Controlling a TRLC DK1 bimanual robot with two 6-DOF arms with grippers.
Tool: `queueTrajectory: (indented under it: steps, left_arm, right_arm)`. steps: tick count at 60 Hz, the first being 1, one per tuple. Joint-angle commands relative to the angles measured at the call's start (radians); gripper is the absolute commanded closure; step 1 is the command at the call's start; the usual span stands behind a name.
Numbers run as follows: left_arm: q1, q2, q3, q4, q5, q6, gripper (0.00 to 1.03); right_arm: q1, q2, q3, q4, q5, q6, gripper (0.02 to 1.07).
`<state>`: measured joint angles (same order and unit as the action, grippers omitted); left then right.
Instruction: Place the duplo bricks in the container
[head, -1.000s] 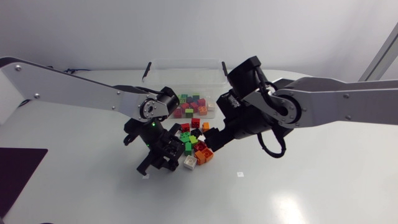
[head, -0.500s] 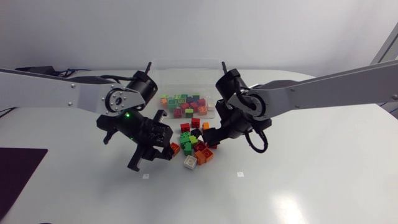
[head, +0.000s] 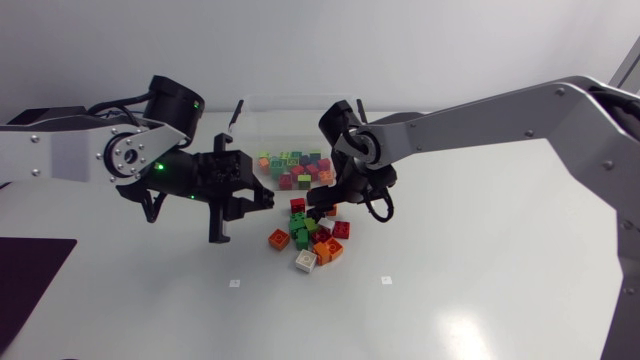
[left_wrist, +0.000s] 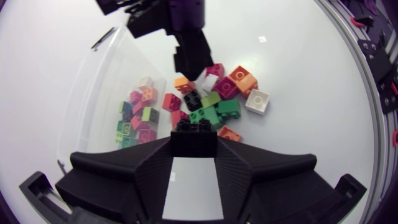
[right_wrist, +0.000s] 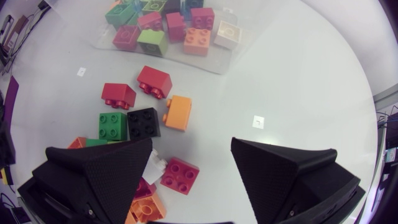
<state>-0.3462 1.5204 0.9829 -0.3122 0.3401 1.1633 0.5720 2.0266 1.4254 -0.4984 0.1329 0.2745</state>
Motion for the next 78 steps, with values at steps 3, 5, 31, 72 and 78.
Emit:
queueTrajectory:
  steps: [3,5,31,72,78]
  left_arm:
    - [0.036,-0.042,-0.032,0.062,0.014,-0.116,1.0]
    - [0.046,-0.049,-0.032,0.085,0.014,-0.152,1.0]
    - [0.104,-0.103,-0.069,0.344,-0.001,-0.416,1.0]
    - [0.144,-0.089,0.022,0.51,-0.075,-0.606,1.0]
    - [0.144,-0.081,0.045,0.525,-0.098,-0.639,1.0]
  right_arm:
    - [0.015,0.069,0.043,-0.026,0.024,0.058,0.17]
    - [0.017,0.076,0.05,-0.028,0.033,0.066,0.17]
    - [0.017,0.147,0.132,-0.026,0.062,0.129,0.37]
    - [-0.017,0.231,0.233,-0.054,0.013,0.15,0.79]
    - [-0.018,0.23,0.224,-0.054,0.011,0.149,0.79]
